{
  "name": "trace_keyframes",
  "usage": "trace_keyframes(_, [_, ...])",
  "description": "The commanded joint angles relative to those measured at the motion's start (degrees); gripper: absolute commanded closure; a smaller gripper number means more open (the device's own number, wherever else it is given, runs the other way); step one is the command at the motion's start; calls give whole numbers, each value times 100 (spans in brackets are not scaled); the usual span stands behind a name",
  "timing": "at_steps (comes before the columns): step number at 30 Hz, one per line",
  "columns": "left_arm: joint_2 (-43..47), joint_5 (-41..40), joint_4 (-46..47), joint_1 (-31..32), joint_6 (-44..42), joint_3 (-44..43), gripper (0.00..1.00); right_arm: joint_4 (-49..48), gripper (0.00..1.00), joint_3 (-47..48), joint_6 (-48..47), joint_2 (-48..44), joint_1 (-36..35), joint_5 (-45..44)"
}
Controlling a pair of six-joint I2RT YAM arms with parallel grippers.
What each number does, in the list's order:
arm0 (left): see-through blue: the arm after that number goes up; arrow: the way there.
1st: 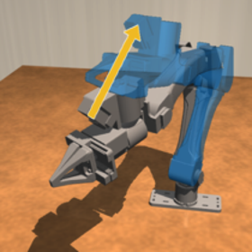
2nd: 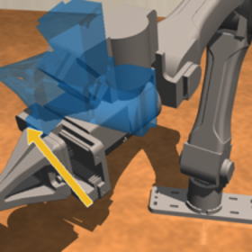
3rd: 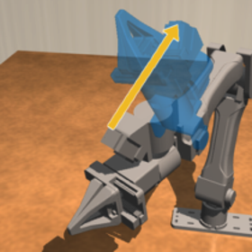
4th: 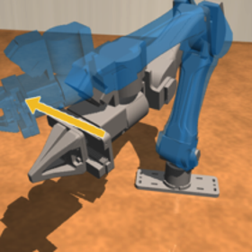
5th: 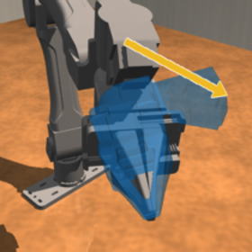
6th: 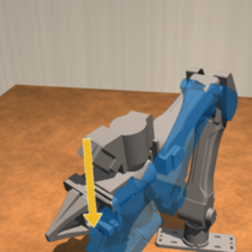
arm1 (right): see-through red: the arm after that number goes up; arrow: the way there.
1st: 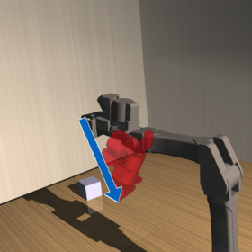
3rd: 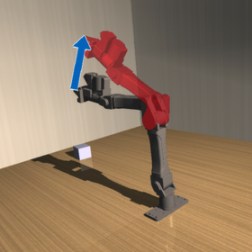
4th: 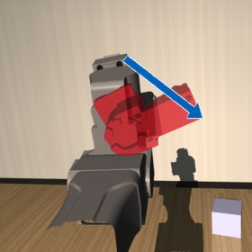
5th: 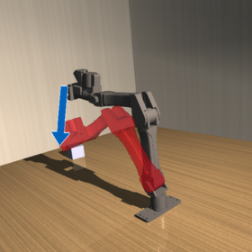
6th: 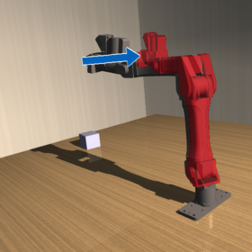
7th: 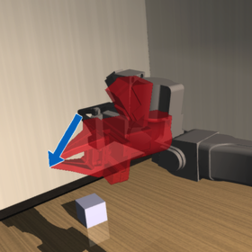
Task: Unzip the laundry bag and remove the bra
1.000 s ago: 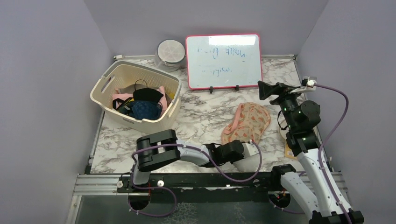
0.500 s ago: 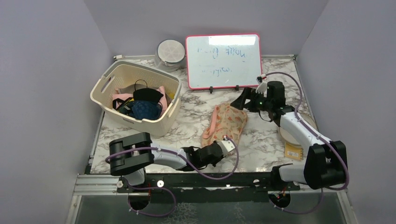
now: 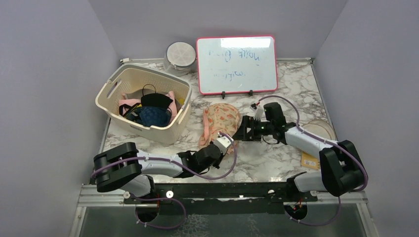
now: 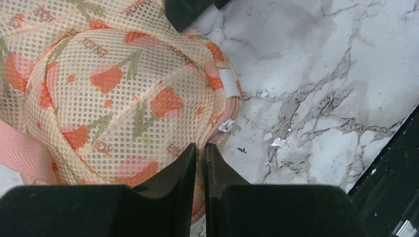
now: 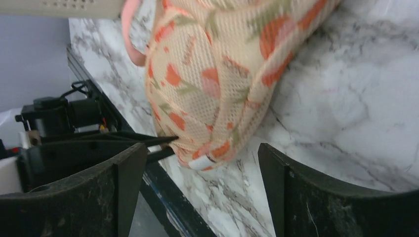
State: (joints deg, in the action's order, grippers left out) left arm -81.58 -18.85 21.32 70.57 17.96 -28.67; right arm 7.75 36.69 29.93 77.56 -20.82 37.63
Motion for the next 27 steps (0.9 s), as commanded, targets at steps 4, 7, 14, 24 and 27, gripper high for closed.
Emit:
trace_keyframes(4, [348,-80,74,-42,153,80,100,-512,23,-663,353,84,-70,302])
trace_keyframes(7, [460,-67,71,-43,130,117,100,-709,24,-733,561,226,-71,427])
trace_keyframes(14, [747,85,74,-49,103,239,100,-2128,24,-1033,1605,686,-70,1077])
trace_keyframes(24, [1055,563,273,-48,-136,363,100,-3843,36,-1035,2321,1382,-66,1715])
trace_keyframes(27, [1037,613,348,-49,-199,333,100,-4038,36,-1085,2381,1320,-70,1722])
